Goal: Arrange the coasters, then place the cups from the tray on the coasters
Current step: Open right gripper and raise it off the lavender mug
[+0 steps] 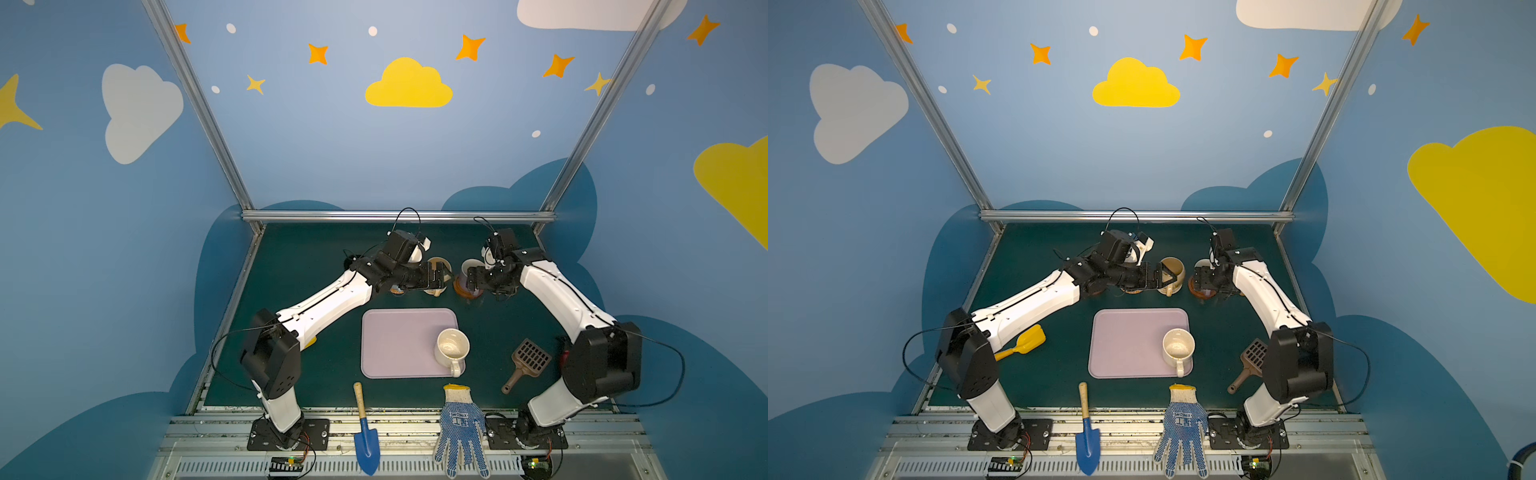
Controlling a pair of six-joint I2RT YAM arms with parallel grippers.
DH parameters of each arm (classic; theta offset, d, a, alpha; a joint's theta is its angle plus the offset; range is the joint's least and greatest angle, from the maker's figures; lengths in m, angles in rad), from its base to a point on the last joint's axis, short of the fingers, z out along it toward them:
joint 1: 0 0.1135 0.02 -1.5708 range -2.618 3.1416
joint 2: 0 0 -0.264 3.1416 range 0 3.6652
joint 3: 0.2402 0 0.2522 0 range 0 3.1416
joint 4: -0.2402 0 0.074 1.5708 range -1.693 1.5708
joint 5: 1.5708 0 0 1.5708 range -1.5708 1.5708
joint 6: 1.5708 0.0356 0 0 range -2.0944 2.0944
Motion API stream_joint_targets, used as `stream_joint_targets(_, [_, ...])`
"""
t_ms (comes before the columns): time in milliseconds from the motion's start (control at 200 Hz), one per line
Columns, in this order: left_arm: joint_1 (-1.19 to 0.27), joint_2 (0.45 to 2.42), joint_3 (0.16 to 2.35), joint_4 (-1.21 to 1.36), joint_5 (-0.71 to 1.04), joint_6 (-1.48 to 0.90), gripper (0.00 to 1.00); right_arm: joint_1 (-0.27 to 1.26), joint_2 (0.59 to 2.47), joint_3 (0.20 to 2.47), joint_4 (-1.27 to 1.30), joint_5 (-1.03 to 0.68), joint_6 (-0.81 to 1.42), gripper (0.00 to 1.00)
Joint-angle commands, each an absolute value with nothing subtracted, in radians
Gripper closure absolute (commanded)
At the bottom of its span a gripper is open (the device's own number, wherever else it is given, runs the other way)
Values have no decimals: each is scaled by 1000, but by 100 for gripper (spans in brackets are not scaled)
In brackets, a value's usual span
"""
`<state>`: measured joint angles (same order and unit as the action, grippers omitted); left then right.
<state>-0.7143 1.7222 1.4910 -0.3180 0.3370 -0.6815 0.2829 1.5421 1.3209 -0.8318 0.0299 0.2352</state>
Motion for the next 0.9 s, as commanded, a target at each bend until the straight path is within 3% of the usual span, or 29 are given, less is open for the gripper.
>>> stream_joint_targets(0, [-710,1664,1453,-301,338,-647,0,334,1428,1266,-798,70,215,9])
stream_joint_targets(220, [-691,1545,1359,-264,409,-557,0,380,1175,1109,-704,76,231,9])
stream_joint_targets(340, [-690,1463,1289,-230,431,-481,0,361,1047,991,-634,-90,250,3])
stream_joint_targets(631, [-689,1319,1116,-228,391,-449,0,385,982,949,-770,-244,332,3])
stream_joint_targets(891, [-699,1290,1028,-216,430,-478,0,539,910,850,-853,-182,446,3])
